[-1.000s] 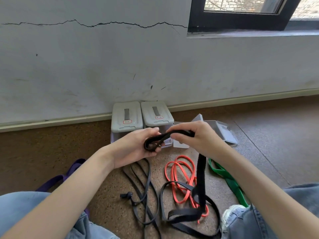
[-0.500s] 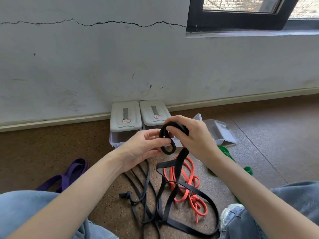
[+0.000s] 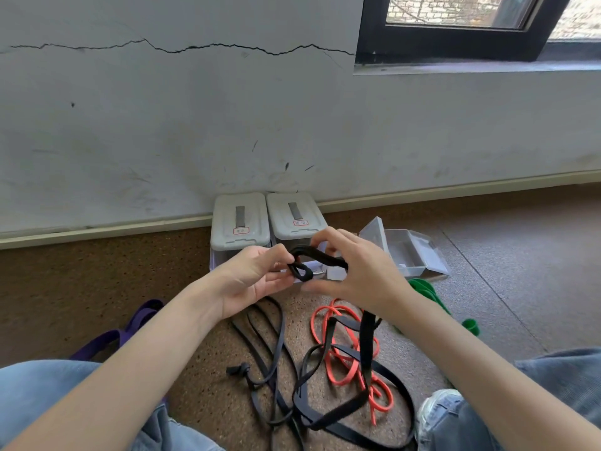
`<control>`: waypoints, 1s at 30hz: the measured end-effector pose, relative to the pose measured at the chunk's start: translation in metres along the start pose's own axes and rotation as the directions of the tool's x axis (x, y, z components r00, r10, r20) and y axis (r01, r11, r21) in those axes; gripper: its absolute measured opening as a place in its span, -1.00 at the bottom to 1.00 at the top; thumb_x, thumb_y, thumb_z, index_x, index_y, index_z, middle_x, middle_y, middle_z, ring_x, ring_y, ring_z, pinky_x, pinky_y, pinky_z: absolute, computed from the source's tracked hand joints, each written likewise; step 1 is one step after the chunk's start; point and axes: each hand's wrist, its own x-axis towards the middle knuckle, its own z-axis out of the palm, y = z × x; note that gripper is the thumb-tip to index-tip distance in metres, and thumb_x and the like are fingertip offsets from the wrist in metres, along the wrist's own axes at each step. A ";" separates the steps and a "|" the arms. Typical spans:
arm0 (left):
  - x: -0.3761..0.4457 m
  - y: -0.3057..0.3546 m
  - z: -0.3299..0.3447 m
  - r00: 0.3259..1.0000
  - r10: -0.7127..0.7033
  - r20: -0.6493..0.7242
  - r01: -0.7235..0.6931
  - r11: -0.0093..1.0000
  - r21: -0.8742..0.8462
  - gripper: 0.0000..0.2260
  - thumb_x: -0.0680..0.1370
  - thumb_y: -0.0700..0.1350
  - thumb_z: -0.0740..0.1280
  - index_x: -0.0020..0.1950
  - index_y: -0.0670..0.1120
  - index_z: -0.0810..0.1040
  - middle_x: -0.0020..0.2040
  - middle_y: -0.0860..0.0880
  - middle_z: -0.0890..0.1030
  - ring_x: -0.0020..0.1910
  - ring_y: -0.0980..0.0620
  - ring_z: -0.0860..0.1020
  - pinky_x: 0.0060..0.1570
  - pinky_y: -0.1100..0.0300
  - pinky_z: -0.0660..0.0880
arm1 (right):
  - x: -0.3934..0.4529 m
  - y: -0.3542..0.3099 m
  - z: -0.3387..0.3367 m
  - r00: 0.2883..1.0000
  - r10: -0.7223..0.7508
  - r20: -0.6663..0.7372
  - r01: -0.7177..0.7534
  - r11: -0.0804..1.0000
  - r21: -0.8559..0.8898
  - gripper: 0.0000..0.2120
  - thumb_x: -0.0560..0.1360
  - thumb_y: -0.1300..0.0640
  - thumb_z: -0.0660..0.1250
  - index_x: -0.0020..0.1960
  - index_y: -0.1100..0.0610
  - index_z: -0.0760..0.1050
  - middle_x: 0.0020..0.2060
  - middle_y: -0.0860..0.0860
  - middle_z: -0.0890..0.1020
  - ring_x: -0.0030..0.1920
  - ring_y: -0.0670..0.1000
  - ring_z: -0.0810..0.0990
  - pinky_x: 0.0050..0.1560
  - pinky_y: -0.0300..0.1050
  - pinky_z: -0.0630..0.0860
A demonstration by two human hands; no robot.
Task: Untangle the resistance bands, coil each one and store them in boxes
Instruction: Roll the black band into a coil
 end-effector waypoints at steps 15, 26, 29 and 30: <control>-0.012 0.001 0.002 0.950 -0.132 0.281 -0.114 0.693 0.712 -0.83 0.42 -0.16 0.46 0.00 -0.03 0.64 -0.17 0.10 0.68 -0.14 0.21 0.63 -0.16 0.48 0.45 | -0.008 -0.002 -0.003 0.946 -0.155 0.284 0.170 0.985 -0.029 -0.72 0.43 0.08 0.41 0.14 -0.05 0.59 -0.10 -0.05 0.49 -0.15 -0.05 0.50 -0.11 -0.04 0.53; -0.006 0.010 0.006 0.953 0.299 0.051 -0.291 0.855 0.430 -0.73 0.29 -0.05 0.44 -0.04 -0.08 0.66 -0.07 -0.11 0.69 -0.05 -0.02 0.63 0.04 0.15 0.53 | -0.002 -0.004 0.001 0.961 0.275 0.029 -0.225 0.719 0.657 -0.74 0.33 0.19 0.49 -0.09 0.08 0.44 -0.15 0.04 0.64 -0.22 -0.02 0.70 -0.22 -0.14 0.63; -0.005 0.004 0.013 0.942 0.335 -0.030 -0.318 0.917 0.242 -0.79 0.31 -0.10 0.41 -0.09 -0.11 0.65 -0.18 -0.04 0.71 -0.17 0.12 0.64 -0.14 0.33 0.56 | -0.005 -0.009 0.010 0.942 0.335 0.004 -0.232 0.645 0.728 -0.72 0.32 0.11 0.48 -0.07 0.04 0.43 -0.11 0.06 0.66 -0.14 0.03 0.69 -0.08 0.04 0.64; -0.005 0.002 0.016 0.943 0.329 -0.044 -0.317 0.932 0.178 -0.80 0.32 -0.11 0.40 -0.10 -0.12 0.64 -0.21 -0.02 0.70 -0.20 0.15 0.64 -0.21 0.37 0.55 | -0.005 -0.010 0.013 0.941 0.339 -0.004 -0.229 0.644 0.730 -0.72 0.33 0.12 0.48 -0.07 0.04 0.42 -0.11 0.05 0.67 -0.14 0.02 0.69 -0.07 0.03 0.64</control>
